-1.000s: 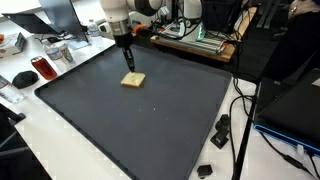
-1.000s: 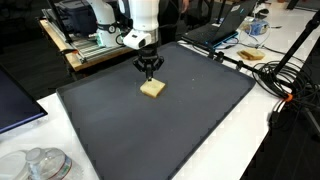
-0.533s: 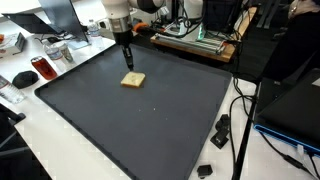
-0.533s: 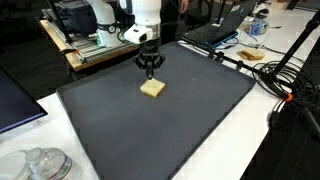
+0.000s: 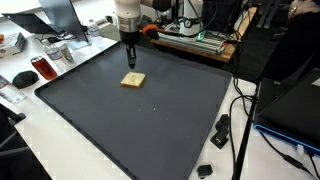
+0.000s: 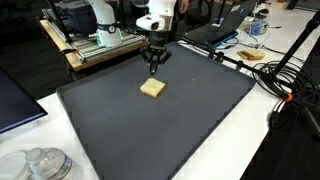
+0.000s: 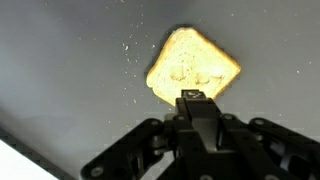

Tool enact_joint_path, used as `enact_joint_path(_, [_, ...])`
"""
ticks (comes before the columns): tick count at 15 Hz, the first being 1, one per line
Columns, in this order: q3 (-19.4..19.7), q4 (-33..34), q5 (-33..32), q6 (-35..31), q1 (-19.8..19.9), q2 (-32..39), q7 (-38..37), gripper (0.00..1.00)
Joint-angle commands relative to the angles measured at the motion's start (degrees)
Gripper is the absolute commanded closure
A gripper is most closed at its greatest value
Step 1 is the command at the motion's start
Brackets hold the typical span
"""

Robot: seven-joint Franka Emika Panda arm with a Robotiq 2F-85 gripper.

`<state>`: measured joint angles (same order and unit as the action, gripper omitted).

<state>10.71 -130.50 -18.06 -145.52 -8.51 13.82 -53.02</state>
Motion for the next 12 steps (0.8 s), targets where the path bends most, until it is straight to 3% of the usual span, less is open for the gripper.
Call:
enact_joint_path(1, [-0.11, 0.97, -7.92, 4.88, -2.51, -0.69, -10.07, 0.95])
enact_joint_path(8, [-3.69, 5.33, -18.0, 13.11, -4.63, 2.15, -22.11, 0.95])
enact_joint_path(12, [-6.34, 8.38, -21.27, 18.1, -5.08, 4.66, -25.2, 0.95])
